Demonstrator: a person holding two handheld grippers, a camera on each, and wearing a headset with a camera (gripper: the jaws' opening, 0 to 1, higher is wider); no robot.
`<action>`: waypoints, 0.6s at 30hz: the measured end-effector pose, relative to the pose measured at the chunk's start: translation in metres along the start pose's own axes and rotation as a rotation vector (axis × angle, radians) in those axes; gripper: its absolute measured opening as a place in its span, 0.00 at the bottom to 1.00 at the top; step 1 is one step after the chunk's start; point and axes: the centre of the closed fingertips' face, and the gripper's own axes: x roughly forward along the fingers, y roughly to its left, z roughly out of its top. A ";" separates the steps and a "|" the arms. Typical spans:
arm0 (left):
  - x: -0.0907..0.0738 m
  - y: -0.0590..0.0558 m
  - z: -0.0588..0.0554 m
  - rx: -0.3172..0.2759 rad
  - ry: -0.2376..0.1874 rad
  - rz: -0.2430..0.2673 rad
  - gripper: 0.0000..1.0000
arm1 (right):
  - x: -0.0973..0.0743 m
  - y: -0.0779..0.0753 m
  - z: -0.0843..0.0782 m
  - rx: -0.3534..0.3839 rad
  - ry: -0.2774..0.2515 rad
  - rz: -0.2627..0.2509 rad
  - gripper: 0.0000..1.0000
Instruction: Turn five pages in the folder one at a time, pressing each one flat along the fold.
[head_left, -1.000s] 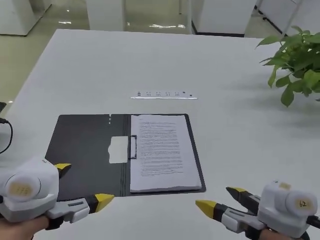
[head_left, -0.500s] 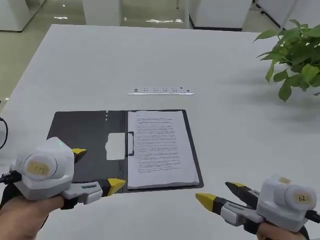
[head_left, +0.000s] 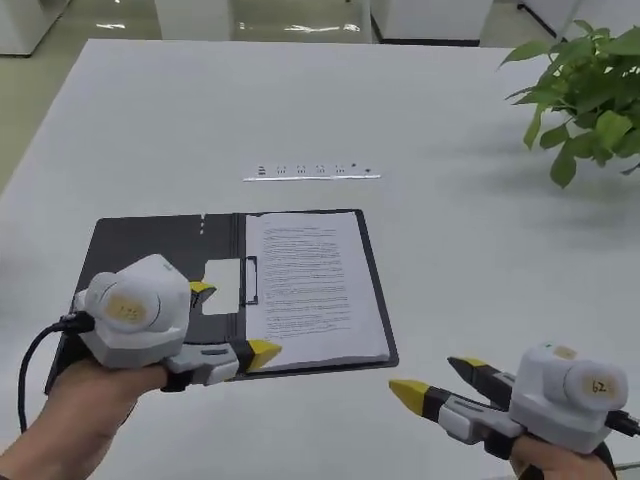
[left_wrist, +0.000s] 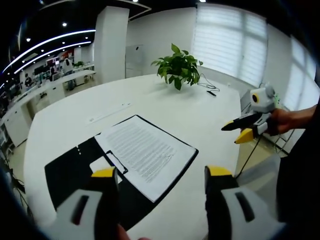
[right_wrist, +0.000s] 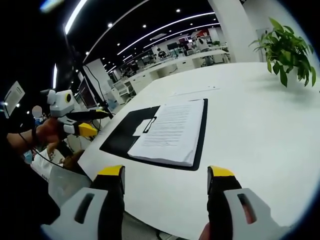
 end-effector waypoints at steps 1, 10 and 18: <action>0.003 -0.001 0.002 -0.002 -0.004 -0.007 0.69 | 0.000 -0.001 0.000 -0.001 0.001 0.000 0.66; 0.040 -0.023 0.000 0.034 0.016 -0.073 0.65 | 0.001 -0.012 0.000 0.036 -0.001 -0.008 0.64; 0.069 -0.048 -0.001 0.052 0.028 -0.133 0.61 | 0.003 -0.016 -0.001 0.034 0.023 -0.001 0.63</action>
